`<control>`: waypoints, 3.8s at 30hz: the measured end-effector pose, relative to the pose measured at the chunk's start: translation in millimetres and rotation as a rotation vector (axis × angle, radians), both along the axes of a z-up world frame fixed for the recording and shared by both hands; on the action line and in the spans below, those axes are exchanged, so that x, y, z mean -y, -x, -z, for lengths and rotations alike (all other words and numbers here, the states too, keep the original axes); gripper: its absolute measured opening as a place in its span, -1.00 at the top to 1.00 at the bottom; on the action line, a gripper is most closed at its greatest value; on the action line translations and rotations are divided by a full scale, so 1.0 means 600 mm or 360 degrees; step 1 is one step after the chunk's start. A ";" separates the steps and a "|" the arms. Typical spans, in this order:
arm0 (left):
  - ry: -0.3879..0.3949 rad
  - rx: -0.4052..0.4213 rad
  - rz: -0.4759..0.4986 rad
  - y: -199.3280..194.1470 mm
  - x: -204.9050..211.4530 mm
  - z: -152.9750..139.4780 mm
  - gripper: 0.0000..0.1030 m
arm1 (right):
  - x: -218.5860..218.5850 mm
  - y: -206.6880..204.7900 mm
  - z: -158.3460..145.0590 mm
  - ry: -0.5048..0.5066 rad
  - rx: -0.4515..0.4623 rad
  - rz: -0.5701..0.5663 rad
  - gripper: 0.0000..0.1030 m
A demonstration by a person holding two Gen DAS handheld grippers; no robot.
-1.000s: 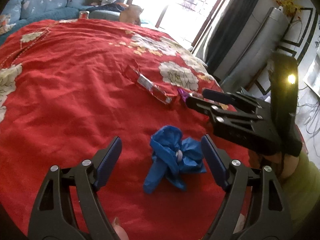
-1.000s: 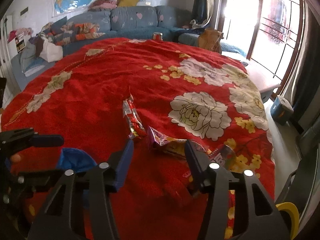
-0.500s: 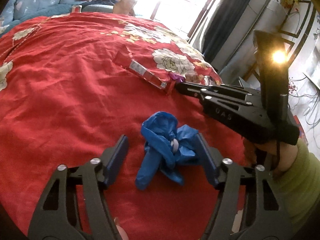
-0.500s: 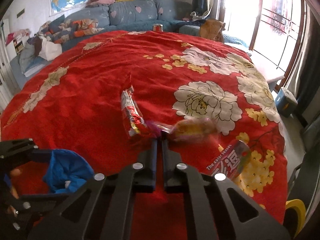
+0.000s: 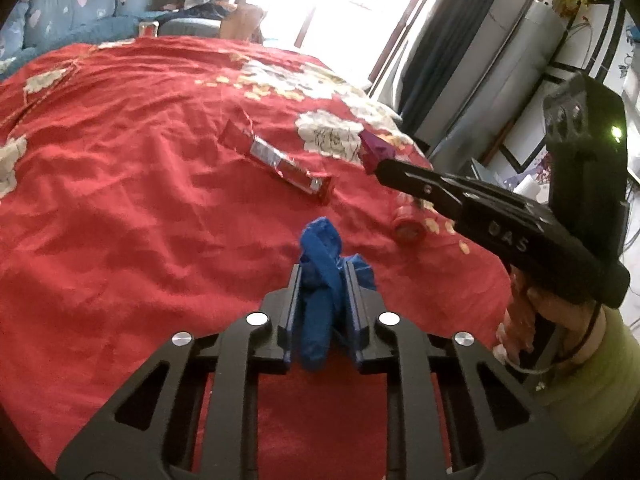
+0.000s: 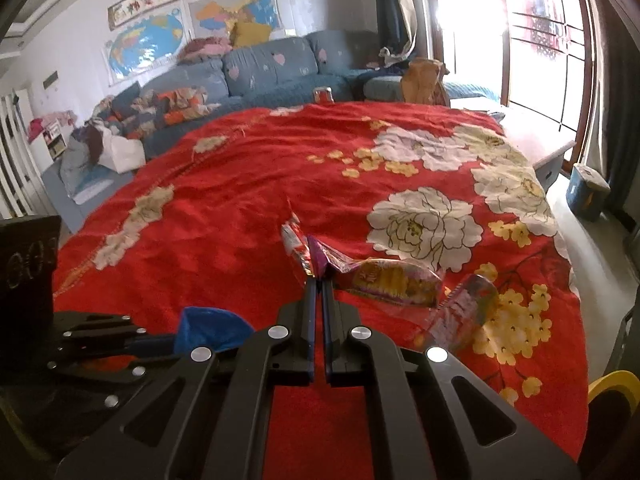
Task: Collect trash
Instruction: 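Grasp the blue cloth with the left gripper while the right gripper grasps a snack wrapper, then carry the blue cloth and wrapper in both grippers over the yellow-rimmed bin, then open both grippers to drop the cloth and wrapper into the bin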
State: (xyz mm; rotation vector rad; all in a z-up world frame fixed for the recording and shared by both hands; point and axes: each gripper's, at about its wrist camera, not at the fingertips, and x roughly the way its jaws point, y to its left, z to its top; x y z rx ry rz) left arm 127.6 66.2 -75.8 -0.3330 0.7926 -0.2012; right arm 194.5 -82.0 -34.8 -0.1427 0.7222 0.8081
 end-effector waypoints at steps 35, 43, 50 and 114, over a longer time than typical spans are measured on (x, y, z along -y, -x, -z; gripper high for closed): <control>-0.0029 0.0282 0.0155 0.023 0.107 -0.103 0.82 | 0.228 0.059 -0.067 -0.0228 0.0119 0.0474 0.94; -0.0049 0.0296 0.0244 0.010 0.155 -0.111 0.82 | 0.299 0.061 -0.055 -0.0229 0.0095 0.0608 0.94; -0.0073 0.0310 0.0317 -0.001 0.197 -0.115 0.82 | 0.349 0.063 -0.049 -0.0248 0.0087 0.0700 0.94; -0.0408 0.0236 0.0959 -0.092 0.539 -0.022 0.66 | 0.584 0.055 0.035 -0.0417 -0.0172 0.1163 0.92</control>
